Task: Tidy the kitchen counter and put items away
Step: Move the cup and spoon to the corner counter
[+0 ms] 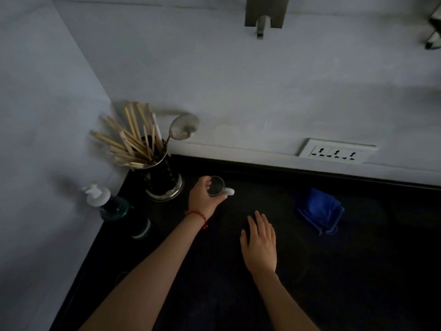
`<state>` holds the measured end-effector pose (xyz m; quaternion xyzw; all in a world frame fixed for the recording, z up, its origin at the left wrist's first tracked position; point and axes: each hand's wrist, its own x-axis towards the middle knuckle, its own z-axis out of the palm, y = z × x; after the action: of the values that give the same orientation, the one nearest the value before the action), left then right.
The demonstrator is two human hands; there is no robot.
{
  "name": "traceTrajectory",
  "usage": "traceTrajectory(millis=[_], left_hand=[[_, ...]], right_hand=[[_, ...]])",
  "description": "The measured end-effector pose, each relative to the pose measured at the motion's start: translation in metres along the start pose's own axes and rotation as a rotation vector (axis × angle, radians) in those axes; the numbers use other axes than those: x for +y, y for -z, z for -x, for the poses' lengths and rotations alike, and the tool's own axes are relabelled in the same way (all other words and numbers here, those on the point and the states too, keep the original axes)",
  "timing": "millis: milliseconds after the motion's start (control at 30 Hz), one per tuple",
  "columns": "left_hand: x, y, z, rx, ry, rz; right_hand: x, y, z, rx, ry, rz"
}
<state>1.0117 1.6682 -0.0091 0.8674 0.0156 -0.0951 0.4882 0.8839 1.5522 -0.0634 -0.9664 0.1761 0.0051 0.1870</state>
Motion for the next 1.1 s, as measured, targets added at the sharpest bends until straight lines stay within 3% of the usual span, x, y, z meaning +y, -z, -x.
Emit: traceTrajectory(millis=[167, 500, 733, 933, 1100], left_hand=[[-0.010, -0.019, -0.024, 0.043, 0.003, -0.001], [-0.016, -0.026, -0.046, 0.057, 0.004, -0.067], [-0.012, -0.016, 0.013, 0.145, -0.053, -0.087], [-0.046, 0.002, 0.096, -0.154, -0.300, -0.385], [-0.059, 0.024, 0.126, -0.358, -0.434, -0.501]], right_hand=[[-0.002, 0.001, -0.001, 0.017, -0.025, 0.113], [-0.001, -0.003, -0.001, 0.039, -0.021, 0.096], [-0.001, 0.002, 0.000, 0.018, 0.005, 0.000], [0.000, 0.014, 0.011, -0.090, 0.025, -0.086], [-0.001, 0.038, 0.071, 0.007, -0.179, -0.198]])
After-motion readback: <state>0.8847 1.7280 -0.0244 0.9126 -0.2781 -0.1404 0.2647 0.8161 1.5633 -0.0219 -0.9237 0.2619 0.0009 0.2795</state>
